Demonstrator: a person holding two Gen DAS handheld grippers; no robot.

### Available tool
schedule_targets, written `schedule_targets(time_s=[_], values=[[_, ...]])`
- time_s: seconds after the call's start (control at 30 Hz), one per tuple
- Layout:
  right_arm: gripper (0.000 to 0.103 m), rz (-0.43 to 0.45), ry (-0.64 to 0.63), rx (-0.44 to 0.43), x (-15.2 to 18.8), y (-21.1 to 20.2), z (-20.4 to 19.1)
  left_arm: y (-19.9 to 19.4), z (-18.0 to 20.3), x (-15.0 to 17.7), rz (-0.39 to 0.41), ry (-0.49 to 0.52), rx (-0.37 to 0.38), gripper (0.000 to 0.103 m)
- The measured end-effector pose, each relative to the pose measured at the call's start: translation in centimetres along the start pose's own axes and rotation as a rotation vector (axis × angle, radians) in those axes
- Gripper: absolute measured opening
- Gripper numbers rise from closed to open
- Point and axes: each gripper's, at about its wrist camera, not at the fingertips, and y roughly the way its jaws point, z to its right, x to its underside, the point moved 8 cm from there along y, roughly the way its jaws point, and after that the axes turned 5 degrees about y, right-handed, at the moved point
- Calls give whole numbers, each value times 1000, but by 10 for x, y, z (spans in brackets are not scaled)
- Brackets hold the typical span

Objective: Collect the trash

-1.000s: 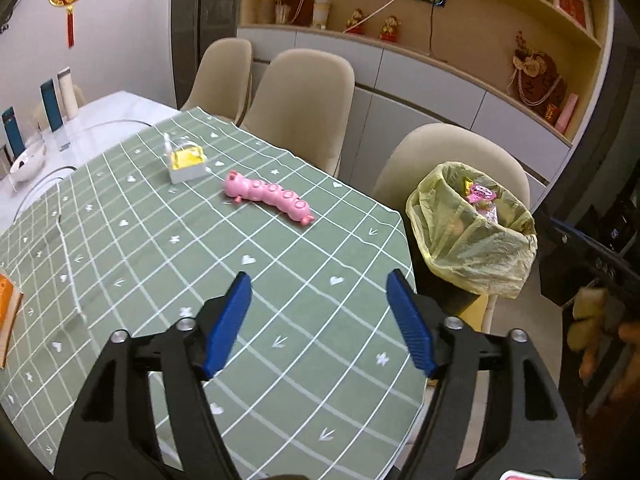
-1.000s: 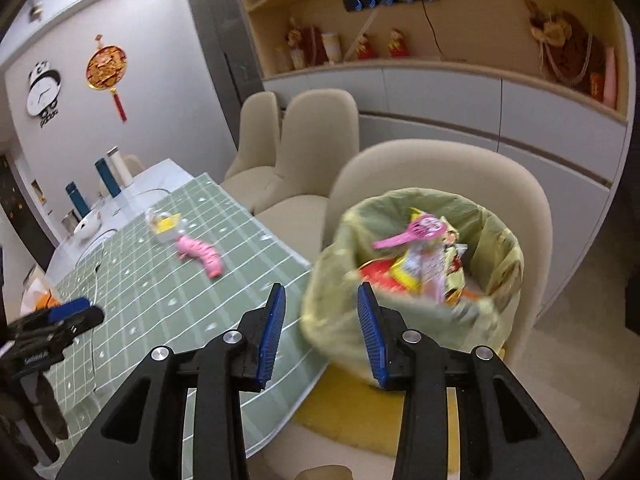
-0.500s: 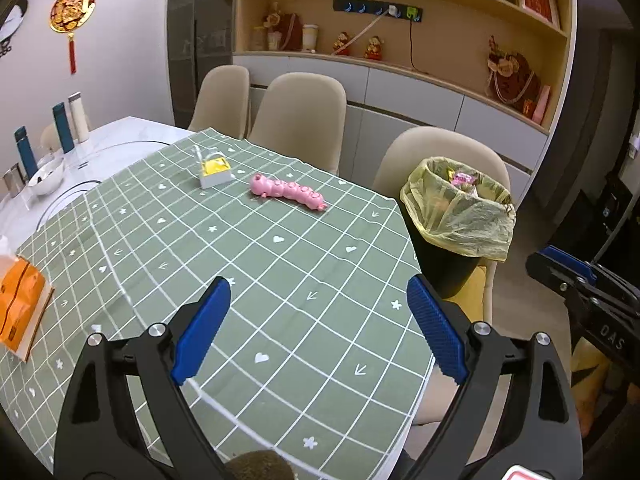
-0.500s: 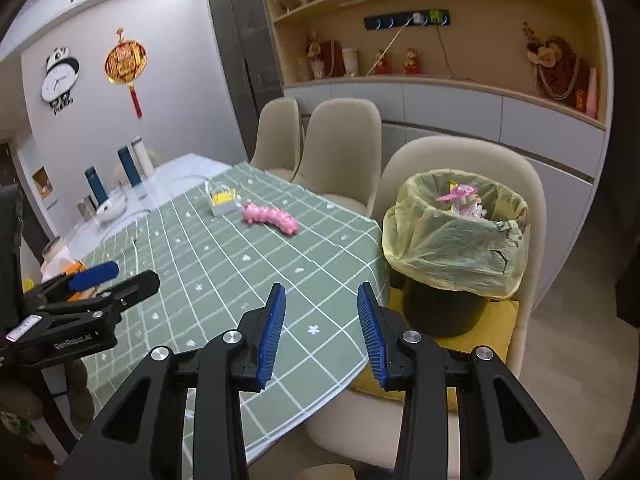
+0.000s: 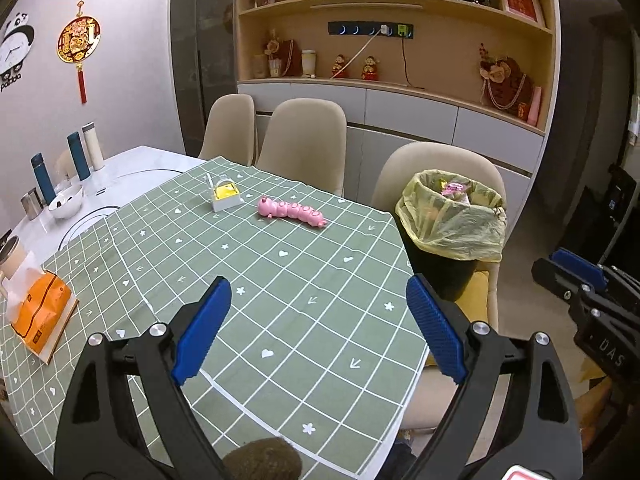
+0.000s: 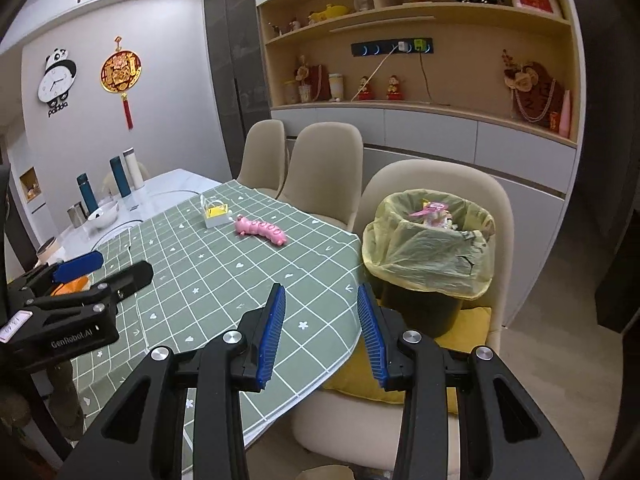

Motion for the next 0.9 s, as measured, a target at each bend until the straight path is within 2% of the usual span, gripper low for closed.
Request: schedule_targets(time_s=[0.9], values=[[36,19,11,16,-1,-12,9,-16,16,-1,34,27,8,84]])
